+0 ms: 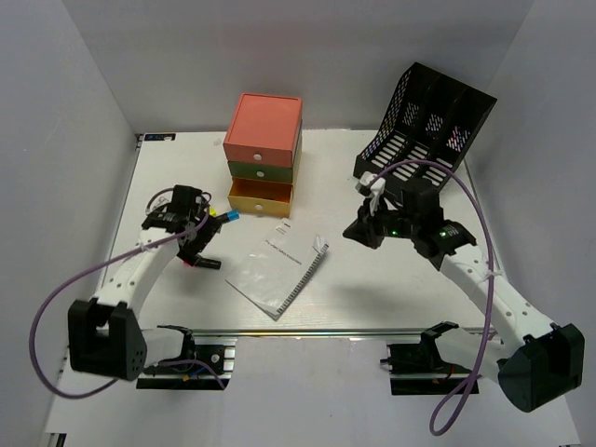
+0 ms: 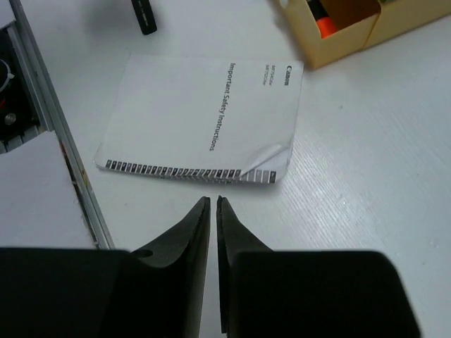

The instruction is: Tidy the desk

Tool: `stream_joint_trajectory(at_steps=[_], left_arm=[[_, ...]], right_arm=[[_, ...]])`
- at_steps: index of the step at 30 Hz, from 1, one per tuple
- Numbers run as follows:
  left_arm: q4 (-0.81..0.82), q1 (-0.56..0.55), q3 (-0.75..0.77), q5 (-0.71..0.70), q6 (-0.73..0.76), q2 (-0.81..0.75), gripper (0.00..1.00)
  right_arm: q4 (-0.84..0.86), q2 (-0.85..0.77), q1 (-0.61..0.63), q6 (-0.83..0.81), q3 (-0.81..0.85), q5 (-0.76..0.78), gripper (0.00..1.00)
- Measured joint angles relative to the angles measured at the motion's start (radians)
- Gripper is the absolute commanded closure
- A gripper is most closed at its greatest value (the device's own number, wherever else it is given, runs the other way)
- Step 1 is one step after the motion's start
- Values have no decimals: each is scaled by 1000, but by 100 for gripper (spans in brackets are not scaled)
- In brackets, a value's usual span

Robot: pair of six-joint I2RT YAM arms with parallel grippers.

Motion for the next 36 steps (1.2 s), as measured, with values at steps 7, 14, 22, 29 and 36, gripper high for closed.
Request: stream_joint_trajectory(at_steps=[7, 14, 22, 29, 36], left_arm=[[-57, 0, 34, -47, -151, 186, 28], [-75, 2, 32, -88, -225, 224, 32], [-34, 44, 3, -99, -241, 359, 33], [-6, 92, 20, -91, -229, 428, 40], [4, 113, 31, -78, -209, 439, 63]], right_arm=[[-4, -68, -83, -9, -28, -69, 94], [-2, -101, -103, -30, -29, -80, 95], [3, -104, -117, -43, -34, -78, 96], [3, -102, -130, -50, -35, -74, 98], [3, -93, -140, -57, -36, -67, 100]])
